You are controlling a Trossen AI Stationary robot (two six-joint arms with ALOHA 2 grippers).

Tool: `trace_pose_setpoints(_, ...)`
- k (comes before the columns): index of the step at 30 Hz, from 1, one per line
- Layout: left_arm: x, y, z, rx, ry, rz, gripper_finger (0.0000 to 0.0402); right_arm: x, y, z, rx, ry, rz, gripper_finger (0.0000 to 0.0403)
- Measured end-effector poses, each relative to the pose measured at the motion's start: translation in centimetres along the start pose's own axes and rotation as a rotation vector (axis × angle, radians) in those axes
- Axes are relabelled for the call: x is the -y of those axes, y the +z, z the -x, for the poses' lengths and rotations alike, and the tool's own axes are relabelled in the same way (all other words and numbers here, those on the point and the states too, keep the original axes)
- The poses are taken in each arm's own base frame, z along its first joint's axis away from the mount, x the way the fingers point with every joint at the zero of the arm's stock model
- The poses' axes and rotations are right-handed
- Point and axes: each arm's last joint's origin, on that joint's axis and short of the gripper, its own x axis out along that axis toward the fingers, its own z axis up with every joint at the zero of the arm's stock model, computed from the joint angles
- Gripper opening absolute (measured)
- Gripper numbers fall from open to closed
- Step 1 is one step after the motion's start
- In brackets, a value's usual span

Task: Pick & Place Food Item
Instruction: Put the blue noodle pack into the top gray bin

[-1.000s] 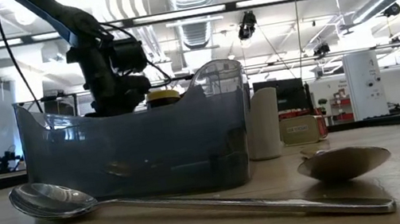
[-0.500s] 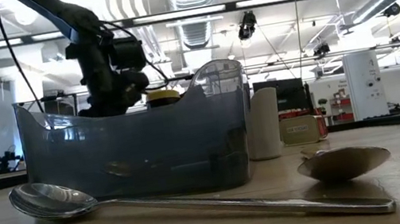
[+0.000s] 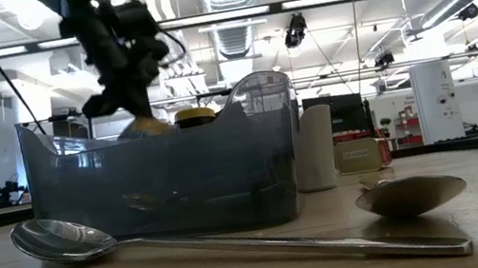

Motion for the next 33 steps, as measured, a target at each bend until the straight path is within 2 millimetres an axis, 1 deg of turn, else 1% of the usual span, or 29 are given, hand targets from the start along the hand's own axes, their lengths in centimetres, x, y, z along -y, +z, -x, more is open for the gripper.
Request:
trace_pose_setpoints(10,1.5,0.3,6.1,0.231,-0.052,0.023,0.0,0.0,0.0,0.0,0.001,-0.001,0.015,0.0221)
trace_pose_setpoints(15,3.0,1.5,8.5,0.338,-0.121,-0.01,0.0,0.0,0.0,0.0,0.001,-0.001,0.013,0.0221)
trace_pose_setpoints(19,4.5,2.7,10.1,0.488,-0.214,-0.093,0.0,0.0,0.0,0.0,0.002,-0.001,0.012,0.0221)
trace_pose_setpoints(24,5.4,3.7,11.1,0.635,-0.282,-0.194,0.0,0.0,0.0,0.0,0.003,-0.001,0.009,0.0221)
trace_pose_setpoints(28,5.5,4.0,10.9,0.687,-0.29,-0.261,0.0,0.0,0.0,0.0,0.004,0.001,0.008,0.0221)
trace_pose_setpoints(33,5.9,4.2,10.2,0.772,-0.306,-0.371,0.0,0.0,0.0,0.0,0.004,0.001,0.008,0.0221)
